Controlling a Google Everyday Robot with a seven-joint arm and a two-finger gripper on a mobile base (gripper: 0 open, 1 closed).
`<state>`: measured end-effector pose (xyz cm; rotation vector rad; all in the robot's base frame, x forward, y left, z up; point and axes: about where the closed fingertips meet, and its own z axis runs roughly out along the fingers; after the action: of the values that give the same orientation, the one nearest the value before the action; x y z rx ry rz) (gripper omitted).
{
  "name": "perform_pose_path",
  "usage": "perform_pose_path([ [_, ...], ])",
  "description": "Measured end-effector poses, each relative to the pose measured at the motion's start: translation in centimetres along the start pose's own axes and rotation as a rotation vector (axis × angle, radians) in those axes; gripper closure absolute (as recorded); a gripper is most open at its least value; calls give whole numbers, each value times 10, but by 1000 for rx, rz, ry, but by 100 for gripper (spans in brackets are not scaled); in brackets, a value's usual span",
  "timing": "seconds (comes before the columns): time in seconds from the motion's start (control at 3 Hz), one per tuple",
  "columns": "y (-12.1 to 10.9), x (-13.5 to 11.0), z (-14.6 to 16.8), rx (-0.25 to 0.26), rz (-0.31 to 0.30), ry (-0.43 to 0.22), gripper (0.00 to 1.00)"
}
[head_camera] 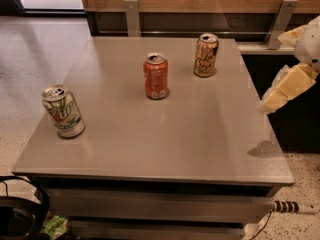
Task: Move orange can near 7up can
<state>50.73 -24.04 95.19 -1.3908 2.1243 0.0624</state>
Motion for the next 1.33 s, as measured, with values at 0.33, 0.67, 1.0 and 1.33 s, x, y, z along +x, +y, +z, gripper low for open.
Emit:
perform_pose_path([
  [0.33,-44,-2,26,74,87,-194,0],
  [0.67,-87,-12,36,172,127,-366,0],
  [1.0,-115,-32,50,221,140,-506,0],
  [1.33,-115,-32,50,221,140,-506,0],
])
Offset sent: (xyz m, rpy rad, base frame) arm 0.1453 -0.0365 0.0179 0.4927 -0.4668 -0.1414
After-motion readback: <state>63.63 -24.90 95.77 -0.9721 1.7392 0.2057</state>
